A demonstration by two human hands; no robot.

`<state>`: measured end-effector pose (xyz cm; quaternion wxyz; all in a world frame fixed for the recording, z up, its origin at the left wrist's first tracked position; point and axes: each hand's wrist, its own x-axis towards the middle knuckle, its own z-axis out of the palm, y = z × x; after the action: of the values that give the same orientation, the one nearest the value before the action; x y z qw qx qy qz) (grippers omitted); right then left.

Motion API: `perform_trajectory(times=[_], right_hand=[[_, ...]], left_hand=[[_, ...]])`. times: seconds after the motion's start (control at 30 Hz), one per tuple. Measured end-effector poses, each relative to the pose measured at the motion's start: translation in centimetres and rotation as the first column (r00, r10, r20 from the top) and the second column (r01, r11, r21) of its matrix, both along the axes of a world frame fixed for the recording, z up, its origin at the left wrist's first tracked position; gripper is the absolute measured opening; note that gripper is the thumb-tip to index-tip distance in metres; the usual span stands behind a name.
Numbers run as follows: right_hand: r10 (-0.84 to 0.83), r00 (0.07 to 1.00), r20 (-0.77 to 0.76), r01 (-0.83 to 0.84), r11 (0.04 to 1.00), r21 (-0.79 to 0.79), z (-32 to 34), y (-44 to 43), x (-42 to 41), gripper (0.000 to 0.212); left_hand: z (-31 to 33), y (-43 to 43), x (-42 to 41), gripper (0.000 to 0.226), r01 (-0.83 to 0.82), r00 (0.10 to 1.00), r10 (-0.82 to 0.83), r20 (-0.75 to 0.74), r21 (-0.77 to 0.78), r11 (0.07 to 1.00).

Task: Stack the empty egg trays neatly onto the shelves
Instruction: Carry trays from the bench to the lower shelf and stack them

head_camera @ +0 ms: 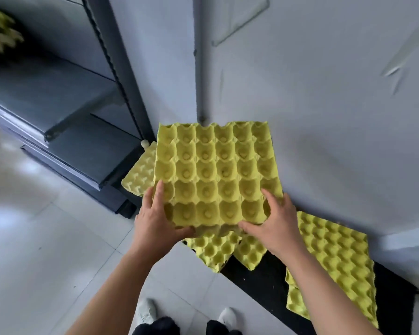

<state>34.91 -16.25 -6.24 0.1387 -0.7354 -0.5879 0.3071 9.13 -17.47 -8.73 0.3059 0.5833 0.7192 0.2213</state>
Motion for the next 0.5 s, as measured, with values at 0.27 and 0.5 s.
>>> perform_trajectory(times=[0.27, 0.5], right_hand=[[0.188, 0.982, -0.015, -0.186, 0.978, 0.099, 3.7, 4.2, -18.1, 0.103], [0.324, 0.943, -0.078, -0.312, 0.940, 0.135, 5.8, 8.6, -32.7, 0.110]], left_hand=[[4.4, 0.1, -18.1, 0.141, -0.156, 0.987, 0.162, -0.023, 0.173, 0.973], [7.3, 0.6, -32.0, 0.135, -0.282, 0.959, 0.280, 0.044, 0.246, 0.927]])
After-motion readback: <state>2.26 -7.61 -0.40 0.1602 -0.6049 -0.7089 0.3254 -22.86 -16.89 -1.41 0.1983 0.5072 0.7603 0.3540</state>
